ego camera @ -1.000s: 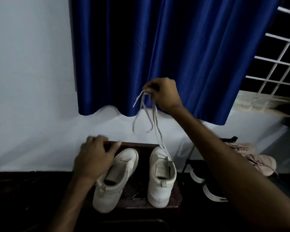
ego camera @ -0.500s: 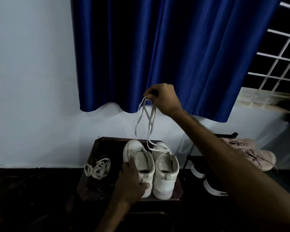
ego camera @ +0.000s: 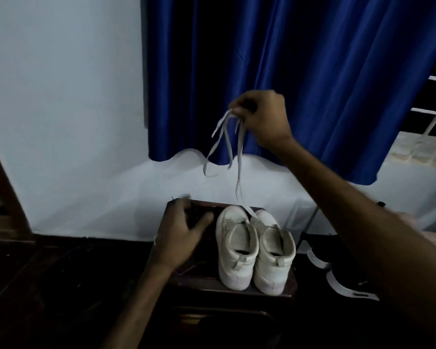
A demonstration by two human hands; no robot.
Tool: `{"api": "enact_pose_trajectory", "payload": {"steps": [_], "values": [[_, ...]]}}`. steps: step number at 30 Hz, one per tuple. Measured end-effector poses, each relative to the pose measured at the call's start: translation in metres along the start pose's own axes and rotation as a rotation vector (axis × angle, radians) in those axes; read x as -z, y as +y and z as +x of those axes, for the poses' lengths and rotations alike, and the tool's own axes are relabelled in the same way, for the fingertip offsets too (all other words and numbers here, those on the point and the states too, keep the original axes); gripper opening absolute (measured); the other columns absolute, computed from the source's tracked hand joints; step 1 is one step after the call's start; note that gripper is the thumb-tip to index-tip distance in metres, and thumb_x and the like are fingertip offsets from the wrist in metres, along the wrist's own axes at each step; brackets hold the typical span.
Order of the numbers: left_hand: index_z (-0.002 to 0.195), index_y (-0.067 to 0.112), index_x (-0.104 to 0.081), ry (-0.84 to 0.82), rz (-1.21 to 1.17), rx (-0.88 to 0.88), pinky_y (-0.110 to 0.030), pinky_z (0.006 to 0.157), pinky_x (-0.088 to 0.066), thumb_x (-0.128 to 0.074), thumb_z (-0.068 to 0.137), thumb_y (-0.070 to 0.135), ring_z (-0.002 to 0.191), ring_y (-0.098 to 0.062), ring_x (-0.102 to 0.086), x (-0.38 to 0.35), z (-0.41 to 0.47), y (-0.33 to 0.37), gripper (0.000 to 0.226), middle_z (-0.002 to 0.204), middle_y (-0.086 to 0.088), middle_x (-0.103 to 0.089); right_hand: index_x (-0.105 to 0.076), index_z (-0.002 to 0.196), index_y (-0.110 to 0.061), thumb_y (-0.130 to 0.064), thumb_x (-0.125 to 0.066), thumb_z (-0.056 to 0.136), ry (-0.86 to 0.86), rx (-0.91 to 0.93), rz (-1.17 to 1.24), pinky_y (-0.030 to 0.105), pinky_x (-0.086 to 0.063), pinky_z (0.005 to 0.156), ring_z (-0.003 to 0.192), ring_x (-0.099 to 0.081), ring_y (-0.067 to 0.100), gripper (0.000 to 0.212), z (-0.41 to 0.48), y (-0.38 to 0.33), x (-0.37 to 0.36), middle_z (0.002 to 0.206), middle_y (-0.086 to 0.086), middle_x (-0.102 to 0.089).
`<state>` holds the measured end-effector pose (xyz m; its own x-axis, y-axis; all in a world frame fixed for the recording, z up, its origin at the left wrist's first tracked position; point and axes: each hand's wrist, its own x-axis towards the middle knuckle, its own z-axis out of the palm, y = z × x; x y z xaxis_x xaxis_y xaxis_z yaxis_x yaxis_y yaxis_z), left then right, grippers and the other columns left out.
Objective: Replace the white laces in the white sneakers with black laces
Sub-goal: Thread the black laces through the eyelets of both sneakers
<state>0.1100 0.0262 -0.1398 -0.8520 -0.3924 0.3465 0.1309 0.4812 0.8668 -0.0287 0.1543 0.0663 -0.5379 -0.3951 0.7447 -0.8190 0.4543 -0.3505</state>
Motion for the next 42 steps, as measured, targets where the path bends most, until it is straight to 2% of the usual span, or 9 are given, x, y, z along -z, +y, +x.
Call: {"api": "enact_pose_trajectory", "payload": {"steps": [6, 10, 17, 21, 25, 27, 30, 35, 42], "values": [[0.154, 0.024, -0.011, 0.072, -0.139, -0.106, -0.03, 0.116, -0.019, -0.071, 0.068, 0.061, 0.146, -0.011, -0.015, 0.03, 0.052, 0.044, 0.111, 0.16, 0.002, -0.017, -0.076, 0.087, -0.015, -0.012, -0.073, 0.084, 0.11, -0.032, 0.316, 0.015, -0.048, 0.061, 0.061, -0.062, -0.003, 0.006, 0.019, -0.059, -0.026, 0.07, -0.011, -0.07], [0.118, 0.01, -0.063, 0.034, -0.254, -0.007, -0.026, 0.1, -0.04, -0.053, 0.099, 0.031, 0.108, -0.001, -0.056, 0.033, 0.064, 0.027, 0.03, 0.114, 0.008, -0.063, -0.075, 0.089, -0.013, -0.007, -0.071, 0.085, 0.107, -0.053, 0.364, 0.011, -0.048, 0.062, 0.063, -0.063, -0.005, 0.009, 0.0, -0.073, -0.043, 0.073, -0.011, -0.07], [0.093, 0.011, -0.07, 0.067, -0.879, 0.432, -0.033, 0.08, -0.05, -0.049, 0.091, 0.022, 0.099, -0.026, -0.064, 0.017, 0.035, -0.027, 0.024, 0.1, -0.012, -0.07, -0.074, 0.089, -0.012, -0.003, -0.066, 0.087, -0.011, -0.235, 0.284, 0.015, -0.051, 0.068, 0.067, -0.063, -0.001, 0.013, -0.105, -0.035, -0.094, 0.076, -0.01, -0.068], [0.086, 0.014, -0.062, -0.211, -0.398, 0.149, -0.036, 0.066, -0.049, -0.057, 0.076, 0.023, 0.075, -0.033, -0.059, 0.008, 0.025, -0.052, 0.014, 0.087, -0.019, -0.063, -0.073, 0.089, -0.013, -0.003, -0.067, 0.081, -0.14, -0.287, 0.114, 0.014, -0.041, 0.068, 0.077, -0.062, 0.01, 0.014, -0.169, -0.021, -0.131, 0.086, -0.001, -0.069], [0.101, 0.008, -0.064, -0.468, 0.318, -0.114, -0.038, 0.085, -0.05, -0.063, 0.071, 0.037, 0.101, -0.028, -0.06, 0.033, 0.026, -0.089, 0.042, 0.106, -0.011, -0.061, -0.069, 0.088, -0.012, 0.0, -0.063, 0.076, -0.299, -0.284, -0.002, 0.033, -0.047, 0.067, 0.081, -0.062, 0.024, 0.017, -0.217, 0.0, -0.157, 0.09, 0.006, -0.065], [0.124, 0.012, -0.056, -0.492, 0.281, -0.082, -0.032, 0.1, -0.045, -0.069, 0.069, 0.044, 0.115, -0.015, -0.054, 0.05, 0.02, -0.095, 0.065, 0.123, -0.005, -0.057, -0.069, 0.089, -0.008, 0.002, -0.061, 0.077, -0.342, -0.26, -0.044, 0.037, -0.049, 0.067, 0.083, -0.062, 0.028, 0.018, -0.229, 0.003, -0.167, 0.092, 0.008, -0.064], [0.124, 0.022, -0.05, -0.535, 0.083, 0.01, -0.021, 0.104, -0.04, -0.069, 0.08, 0.005, 0.117, 0.004, -0.051, 0.06, 0.006, -0.102, 0.051, 0.124, 0.008, -0.058, -0.072, 0.095, -0.006, 0.001, -0.056, 0.082, -0.224, -0.294, 0.009, 0.033, -0.051, 0.081, 0.095, -0.064, 0.026, 0.022, -0.24, 0.002, -0.175, 0.103, 0.007, -0.066], [0.137, 0.013, -0.046, -0.063, -0.002, 0.02, 0.003, 0.092, -0.029, -0.052, 0.093, -0.001, 0.122, 0.0, -0.044, 0.042, -0.006, -0.106, 0.046, 0.132, 0.009, -0.047, -0.059, 0.128, -0.01, -0.017, -0.043, 0.102, 0.035, -0.545, 0.197, 0.017, -0.029, 0.111, 0.133, -0.043, 0.011, 0.032, -0.256, -0.011, -0.174, 0.144, 0.001, -0.05], [0.125, 0.018, -0.063, -0.192, -0.089, -0.002, -0.026, 0.106, -0.04, -0.039, 0.098, 0.041, 0.124, -0.002, -0.052, -0.005, -0.021, -0.111, 0.043, 0.129, 0.011, -0.06, -0.017, 0.153, -0.007, -0.049, -0.03, 0.097, -0.26, -0.626, 0.197, 0.016, -0.004, 0.116, 0.149, -0.009, 0.014, 0.071, -0.272, -0.016, -0.196, 0.162, 0.009, -0.014]]}}
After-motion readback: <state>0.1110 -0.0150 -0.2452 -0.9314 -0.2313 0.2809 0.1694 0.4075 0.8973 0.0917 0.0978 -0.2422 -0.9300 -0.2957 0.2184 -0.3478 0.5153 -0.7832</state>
